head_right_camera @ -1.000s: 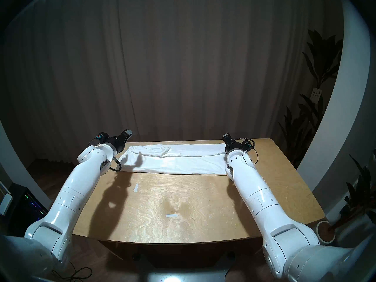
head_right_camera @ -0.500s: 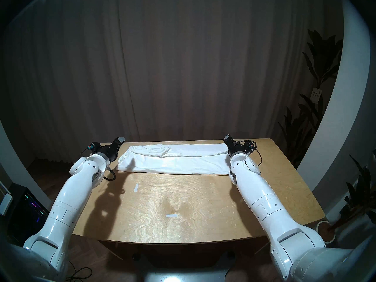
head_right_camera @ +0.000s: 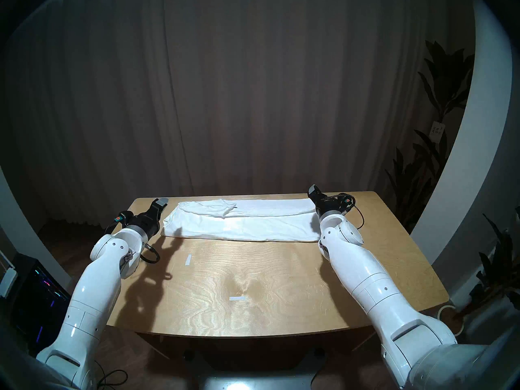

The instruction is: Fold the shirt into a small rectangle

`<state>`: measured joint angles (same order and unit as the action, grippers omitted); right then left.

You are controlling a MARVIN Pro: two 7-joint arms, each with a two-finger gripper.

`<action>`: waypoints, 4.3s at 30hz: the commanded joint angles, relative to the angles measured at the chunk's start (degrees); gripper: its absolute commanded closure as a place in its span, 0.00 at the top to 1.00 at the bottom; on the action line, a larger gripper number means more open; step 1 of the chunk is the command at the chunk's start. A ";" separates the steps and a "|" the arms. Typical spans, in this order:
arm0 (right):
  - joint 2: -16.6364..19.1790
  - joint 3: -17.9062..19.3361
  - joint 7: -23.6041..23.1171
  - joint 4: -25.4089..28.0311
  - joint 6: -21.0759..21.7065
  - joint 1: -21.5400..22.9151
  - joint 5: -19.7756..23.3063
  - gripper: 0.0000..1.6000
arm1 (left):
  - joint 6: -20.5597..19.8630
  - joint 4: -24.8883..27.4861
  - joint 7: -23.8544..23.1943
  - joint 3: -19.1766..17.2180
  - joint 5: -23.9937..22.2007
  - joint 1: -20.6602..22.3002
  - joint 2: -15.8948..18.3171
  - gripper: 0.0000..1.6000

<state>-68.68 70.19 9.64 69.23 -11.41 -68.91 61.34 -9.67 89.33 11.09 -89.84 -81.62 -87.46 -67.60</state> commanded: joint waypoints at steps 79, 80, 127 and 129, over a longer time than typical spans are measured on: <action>17.78 1.10 13.70 25.49 -12.46 -19.08 -29.64 1.00 | 5.54 -8.94 25.25 0.10 -9.92 9.90 -6.52 1.00; 17.86 1.12 13.87 25.75 -12.41 -19.18 -29.72 1.00 | 5.23 -9.57 24.77 0.17 -9.87 10.13 -6.37 1.00; 19.95 2.72 22.07 31.73 -11.98 -24.07 -31.43 1.00 | -0.90 -41.22 9.36 12.48 -0.37 29.26 -8.01 0.00; 20.00 2.86 22.34 31.74 -12.16 -24.52 -31.32 1.00 | -1.25 -40.20 9.32 12.55 -0.52 29.50 -8.33 0.00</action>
<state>-48.96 72.11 31.25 99.56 -22.95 -92.61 29.80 -12.27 49.60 22.66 -79.13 -83.32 -58.23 -73.49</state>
